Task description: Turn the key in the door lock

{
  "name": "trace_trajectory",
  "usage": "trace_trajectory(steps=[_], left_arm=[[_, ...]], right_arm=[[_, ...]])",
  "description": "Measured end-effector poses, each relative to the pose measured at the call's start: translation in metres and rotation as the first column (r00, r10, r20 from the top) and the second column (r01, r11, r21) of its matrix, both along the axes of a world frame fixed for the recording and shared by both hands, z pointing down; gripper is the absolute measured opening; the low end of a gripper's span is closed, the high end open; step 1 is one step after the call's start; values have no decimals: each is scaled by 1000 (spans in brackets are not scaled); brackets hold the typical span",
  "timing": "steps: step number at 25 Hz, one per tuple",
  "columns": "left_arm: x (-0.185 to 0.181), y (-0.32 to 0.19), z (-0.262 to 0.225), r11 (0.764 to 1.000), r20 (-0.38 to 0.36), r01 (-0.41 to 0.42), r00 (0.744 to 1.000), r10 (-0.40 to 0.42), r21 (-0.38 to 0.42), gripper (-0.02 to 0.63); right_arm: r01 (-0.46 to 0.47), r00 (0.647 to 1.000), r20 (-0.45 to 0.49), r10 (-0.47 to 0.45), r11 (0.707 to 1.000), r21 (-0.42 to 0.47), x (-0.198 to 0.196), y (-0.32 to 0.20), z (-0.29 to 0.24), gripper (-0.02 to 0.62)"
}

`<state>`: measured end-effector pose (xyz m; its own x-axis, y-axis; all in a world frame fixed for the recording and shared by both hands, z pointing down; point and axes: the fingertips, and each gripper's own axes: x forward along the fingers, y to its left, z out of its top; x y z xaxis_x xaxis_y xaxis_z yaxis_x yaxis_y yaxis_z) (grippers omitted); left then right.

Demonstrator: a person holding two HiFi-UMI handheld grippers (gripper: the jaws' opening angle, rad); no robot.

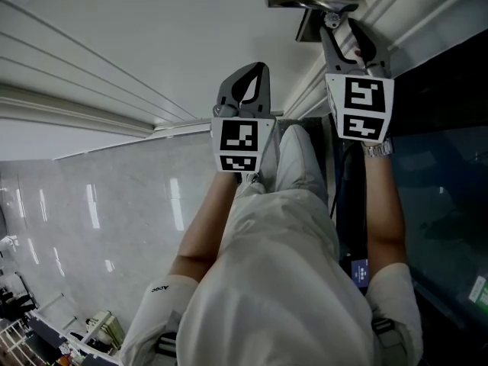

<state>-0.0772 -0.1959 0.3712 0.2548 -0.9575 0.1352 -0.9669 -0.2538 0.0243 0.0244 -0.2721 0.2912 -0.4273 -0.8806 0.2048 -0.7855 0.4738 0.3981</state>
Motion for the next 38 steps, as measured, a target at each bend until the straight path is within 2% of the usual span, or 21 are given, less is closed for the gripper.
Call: trace_trajectory(steps=[2,4,5,7,8,9,11,12,13,19,24,26,30,33,34,35,36,38], left_arm=[[-1,0,-2,1000,0,3,1000,-3,4,8],[-2,0,-4,1000,-2,5,1000,-5,7,8],[-1,0,-5,1000,-2,4,1000,-3,8,8],[2,1,-6,1000,-3,-2,1000,2,11,8],[3,2,-5,1000,-4,-5,1000,5,11,8],[3,2,-5,1000,-4,-6,1000,6,10,8],[2,3,-3,1000,-7,-3,1000,3,7,8],[1,3,-2,1000,-8,0,1000,0,5,8],[0,3,-1,1000,-8,3,1000,-3,4,8],[-11,5,2,1000,-11,25,1000,-25,-3,8],[-14,7,3,1000,-14,31,999,-31,-7,8],[-14,9,5,1000,-12,28,1000,-28,-11,8],[-16,9,11,999,-10,29,1000,-29,-23,8],[-18,8,12,999,-6,30,1000,-30,-35,8],[-19,10,11,999,-3,28,1000,-28,-42,8],[-20,12,10,998,-1,27,1000,-27,-49,8],[-20,13,10,998,1,26,1000,-26,-54,8],[-18,16,12,998,1,25,1000,-25,-53,8]], right_arm=[[13,985,-171,3,996,91,-3,2,-1,164],[38,942,-335,18,987,159,-7,3,2,164],[48,908,-417,39,980,194,-8,2,4,164],[74,818,-566,99,959,274,-9,-3,7,164],[93,779,-616,119,949,301,-10,-4,9,163],[108,755,-644,128,943,314,-11,-6,11,163],[114,747,-652,131,941,320,-12,-7,12,155],[108,753,-643,136,940,324,-12,-7,11,122],[97,763,-631,140,940,327,-11,-7,10,115],[-18,861,-482,163,956,291,-10,-7,6,114],[-69,926,-349,147,971,229,-10,-7,3,114],[-71,938,-316,140,973,219,-11,-6,3,114],[-83,960,-232,155,952,295,-8,-2,5,114],[-112,982,-97,164,907,406,0,12,-3,114],[-112,990,-30,138,896,430,1,21,-8,114],[-99,995,35,93,899,426,1,31,-9,114],[-66,996,87,35,916,395,-1,40,-5,114],[60,982,152,-108,955,291,-12,58,16,106]])
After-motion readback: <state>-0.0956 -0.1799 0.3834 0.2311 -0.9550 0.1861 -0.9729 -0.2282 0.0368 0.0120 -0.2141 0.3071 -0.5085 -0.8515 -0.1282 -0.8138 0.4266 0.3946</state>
